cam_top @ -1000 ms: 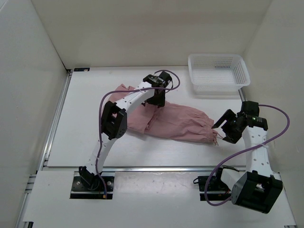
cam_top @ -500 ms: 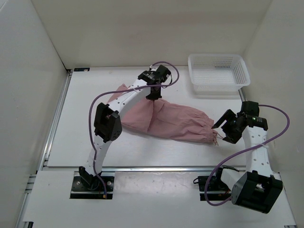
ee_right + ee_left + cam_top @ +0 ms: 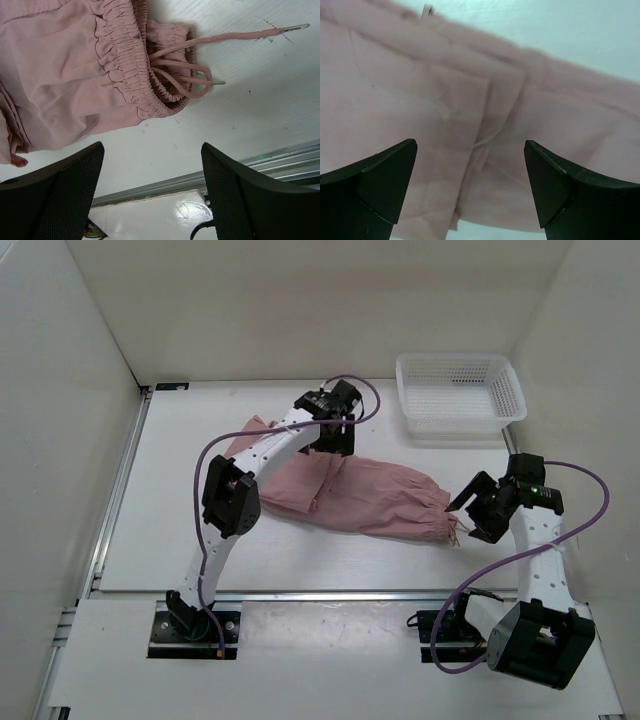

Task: Fold and stack the trousers
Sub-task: Fold the trousers

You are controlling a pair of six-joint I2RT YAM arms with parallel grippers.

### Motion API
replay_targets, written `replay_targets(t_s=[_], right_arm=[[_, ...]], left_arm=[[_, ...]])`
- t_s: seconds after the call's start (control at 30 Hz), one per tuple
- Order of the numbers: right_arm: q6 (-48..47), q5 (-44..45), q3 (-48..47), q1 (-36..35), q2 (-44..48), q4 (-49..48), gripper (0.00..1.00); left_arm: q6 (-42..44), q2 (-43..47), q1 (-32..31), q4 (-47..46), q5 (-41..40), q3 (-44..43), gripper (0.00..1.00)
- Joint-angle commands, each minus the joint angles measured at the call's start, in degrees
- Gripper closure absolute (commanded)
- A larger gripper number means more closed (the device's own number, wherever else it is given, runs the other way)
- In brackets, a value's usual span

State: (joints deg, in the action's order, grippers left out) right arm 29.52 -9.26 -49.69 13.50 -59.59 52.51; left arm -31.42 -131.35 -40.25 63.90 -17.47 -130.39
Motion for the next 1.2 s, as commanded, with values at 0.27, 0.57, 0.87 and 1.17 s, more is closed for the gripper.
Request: replay_targets(t_s=[0.27,0.57,0.87,1.17], right_arm=[[-1.04,-1.11,0.39,0.21,0.18,-0.48,0.17],[-2.71,-4.45,3.10,0.21,-1.58,-3.73,0.81],[2.38,-3.85,6.27,-0.92,-8.08,-10.93,0.55],[6.51,6.94,2.95,-11.46,-4.76,-10.42,0.71]], left_arm=[[-2.15,24.45,2.54,-1.84,-5.29,25.16,0.06],[0.57,19.77,8.17,-11.87,1.73,37.49,0.22],[1.35,13.75,7.55,-12.39,6.22,33.45,0.17],[4.70,28.94,13.08,-6.69,9.74,28.62,0.07]])
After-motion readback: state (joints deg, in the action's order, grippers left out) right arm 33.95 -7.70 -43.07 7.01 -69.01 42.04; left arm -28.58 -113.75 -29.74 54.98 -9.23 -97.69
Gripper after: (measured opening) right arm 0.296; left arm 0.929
